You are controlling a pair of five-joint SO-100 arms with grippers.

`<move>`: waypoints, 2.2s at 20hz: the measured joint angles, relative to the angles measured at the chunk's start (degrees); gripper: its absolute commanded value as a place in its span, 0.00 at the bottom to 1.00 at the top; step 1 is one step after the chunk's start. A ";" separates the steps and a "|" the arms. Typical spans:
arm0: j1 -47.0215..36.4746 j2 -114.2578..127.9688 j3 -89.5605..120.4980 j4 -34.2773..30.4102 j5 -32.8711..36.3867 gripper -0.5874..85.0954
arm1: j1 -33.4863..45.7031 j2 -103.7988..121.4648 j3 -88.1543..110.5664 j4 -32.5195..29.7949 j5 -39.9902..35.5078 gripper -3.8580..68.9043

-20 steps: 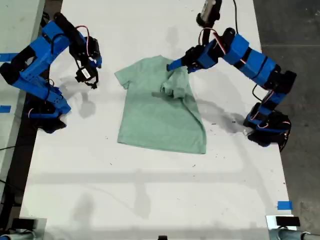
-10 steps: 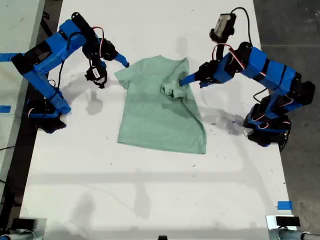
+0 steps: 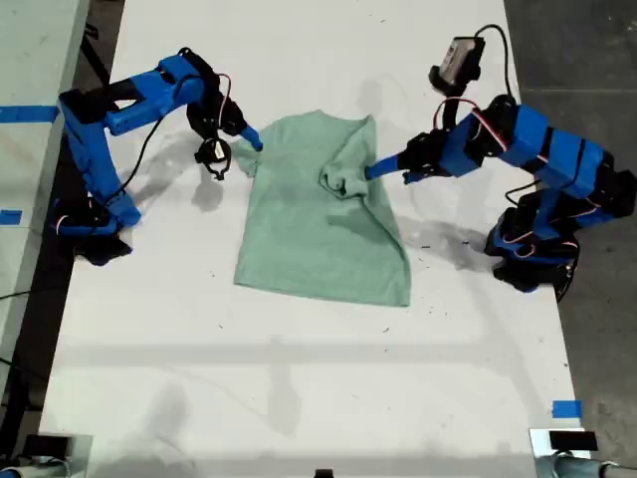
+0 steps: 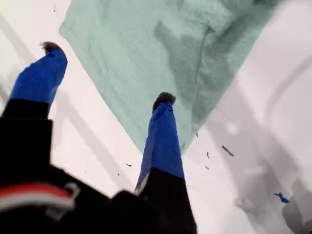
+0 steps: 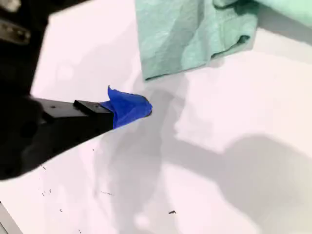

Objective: Fold tshirt

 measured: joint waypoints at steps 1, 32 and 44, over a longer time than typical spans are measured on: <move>-0.88 -1.93 -0.70 -1.05 0.44 0.38 | -0.62 1.67 1.41 -0.09 0.62 0.49; 18.63 -16.88 -32.78 -13.80 8.26 0.04 | -3.60 19.16 17.14 -2.46 6.86 0.38; 14.33 -6.94 -36.04 4.13 5.63 0.30 | -4.04 19.16 18.19 -3.78 7.29 0.38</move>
